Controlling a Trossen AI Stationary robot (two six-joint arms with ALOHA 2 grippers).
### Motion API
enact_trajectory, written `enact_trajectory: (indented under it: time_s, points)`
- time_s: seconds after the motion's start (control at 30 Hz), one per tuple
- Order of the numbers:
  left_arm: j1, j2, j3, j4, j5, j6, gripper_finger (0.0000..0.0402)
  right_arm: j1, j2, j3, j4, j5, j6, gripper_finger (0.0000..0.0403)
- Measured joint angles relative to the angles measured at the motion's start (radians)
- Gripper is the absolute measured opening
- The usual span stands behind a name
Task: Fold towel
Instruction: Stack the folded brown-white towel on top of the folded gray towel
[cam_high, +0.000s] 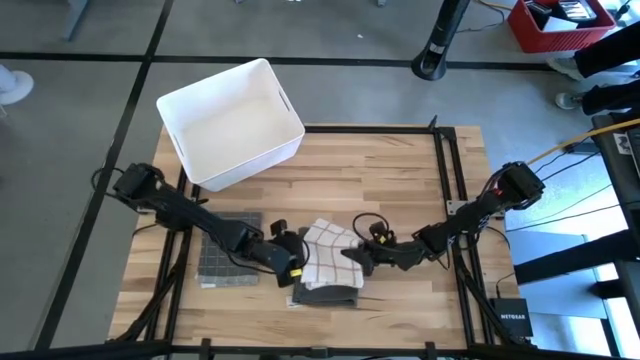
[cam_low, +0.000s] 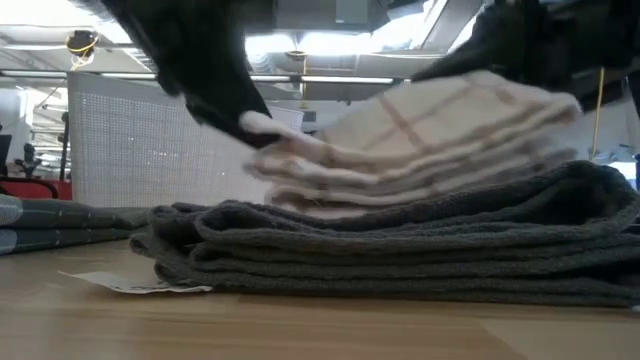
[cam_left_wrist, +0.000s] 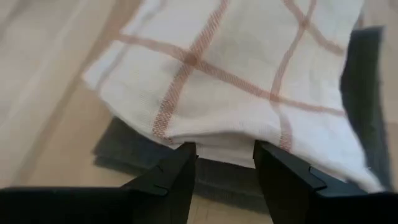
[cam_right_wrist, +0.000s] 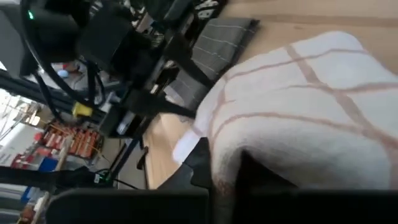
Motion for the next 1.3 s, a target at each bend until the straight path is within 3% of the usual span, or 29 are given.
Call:
enact_trajectory:
  time_s: [0.2,0.47,0.73,1.03,1.3]
  points:
    - [-0.024,-0.121,0.001,-0.097,-0.001,-0.032,0.0155,0.000,0.000,0.109,-0.108,-0.009,-0.087,0.0011]
    - [-0.141,-0.200,0.001,-0.311,-0.020,-0.267,0.0155,0.001,0.000,0.235,-0.264,-0.025,-0.196,0.0015]
    - [-0.302,-0.206,0.001,-0.280,-0.239,-0.467,0.0155,0.001,0.000,0.299,-0.267,-0.031,-0.284,0.0014]
    - [-0.435,-0.206,0.001,-0.277,-0.378,-0.627,0.0155,0.001,0.000,0.329,-0.226,-0.035,-0.285,0.0012]
    - [-0.545,-0.206,-0.008,-0.325,-0.651,-0.779,0.0155,0.021,-0.002,0.330,-0.144,-0.027,-0.338,0.0012]
